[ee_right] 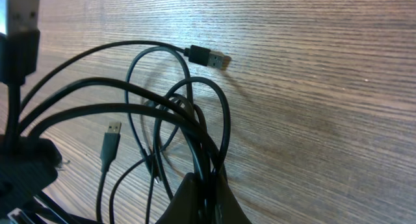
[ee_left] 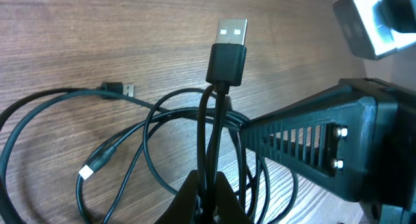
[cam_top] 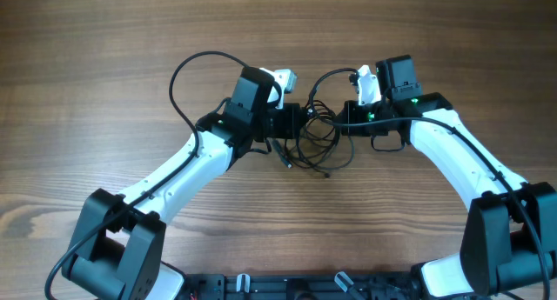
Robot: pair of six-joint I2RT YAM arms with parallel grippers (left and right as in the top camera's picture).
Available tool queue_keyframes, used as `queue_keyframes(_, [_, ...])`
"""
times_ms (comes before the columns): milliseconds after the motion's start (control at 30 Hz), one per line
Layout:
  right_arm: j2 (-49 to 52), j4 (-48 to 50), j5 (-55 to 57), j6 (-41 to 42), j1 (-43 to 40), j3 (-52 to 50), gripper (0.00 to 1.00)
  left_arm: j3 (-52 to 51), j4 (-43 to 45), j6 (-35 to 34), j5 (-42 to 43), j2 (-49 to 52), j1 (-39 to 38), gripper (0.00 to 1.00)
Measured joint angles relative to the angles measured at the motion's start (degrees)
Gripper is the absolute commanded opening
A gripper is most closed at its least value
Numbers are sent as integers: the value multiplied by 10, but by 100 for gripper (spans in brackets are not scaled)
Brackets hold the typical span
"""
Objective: Untangle cables
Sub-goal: 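Pull the grippers apart, stretching the cables between them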
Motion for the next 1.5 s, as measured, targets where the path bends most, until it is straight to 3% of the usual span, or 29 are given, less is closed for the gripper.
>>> queue_keyframes(400, [0,0,38,121,1,0,4,0,-135,-5,-92,-2,14,4])
queue_keyframes(933, [0,-63,179,207,-43,-1,4,0,-149,-7,-94,-2,113,4])
queue_keyframes(1200, [0,-64,181,243,-40,-1,4,0,-140,-16,-65,-36,152,4])
queue_keyframes(1500, [0,-47,169,252,-35,3,9,-3,-104,-24,46,-112,216,4])
